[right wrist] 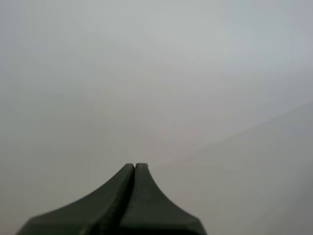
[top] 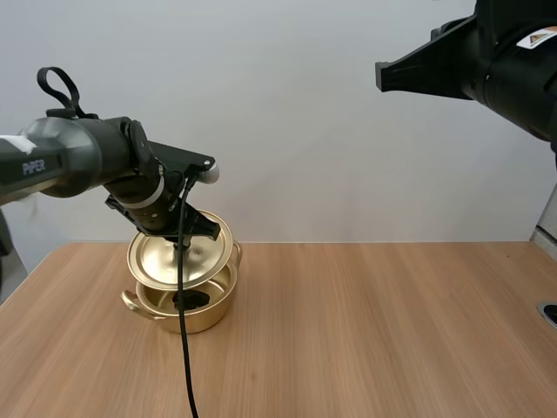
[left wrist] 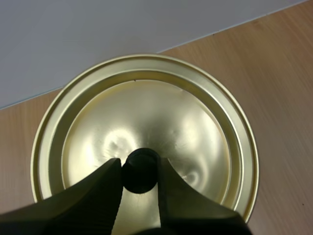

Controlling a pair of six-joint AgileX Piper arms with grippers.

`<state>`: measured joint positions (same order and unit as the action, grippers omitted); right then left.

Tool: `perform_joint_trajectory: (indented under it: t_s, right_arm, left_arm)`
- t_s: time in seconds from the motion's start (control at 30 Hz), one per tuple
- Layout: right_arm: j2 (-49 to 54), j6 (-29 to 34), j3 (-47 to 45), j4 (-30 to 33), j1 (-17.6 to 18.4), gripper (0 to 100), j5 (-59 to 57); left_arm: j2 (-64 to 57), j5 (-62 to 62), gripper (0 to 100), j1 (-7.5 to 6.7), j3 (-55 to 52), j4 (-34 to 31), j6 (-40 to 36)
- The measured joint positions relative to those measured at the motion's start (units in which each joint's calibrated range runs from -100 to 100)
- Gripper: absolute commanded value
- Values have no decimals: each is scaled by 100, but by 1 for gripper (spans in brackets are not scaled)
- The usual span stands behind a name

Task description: Open the pot, put the car inside, and close it

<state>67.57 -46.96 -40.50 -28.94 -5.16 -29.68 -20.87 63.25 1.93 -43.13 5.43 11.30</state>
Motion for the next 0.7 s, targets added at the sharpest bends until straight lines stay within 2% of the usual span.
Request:
perform_joint_trajectory:
  t_s: [0.6, 0.7]
  right_arm:
    - [0, 0, 0, 0, 0, 0, -17]
    - [0, 0, 0, 0, 0, 0, -17]
  left_arm:
    - [675, 276, 0, 0, 0, 101, 179]
    - [780, 315, 7, 0, 0, 113, 179]
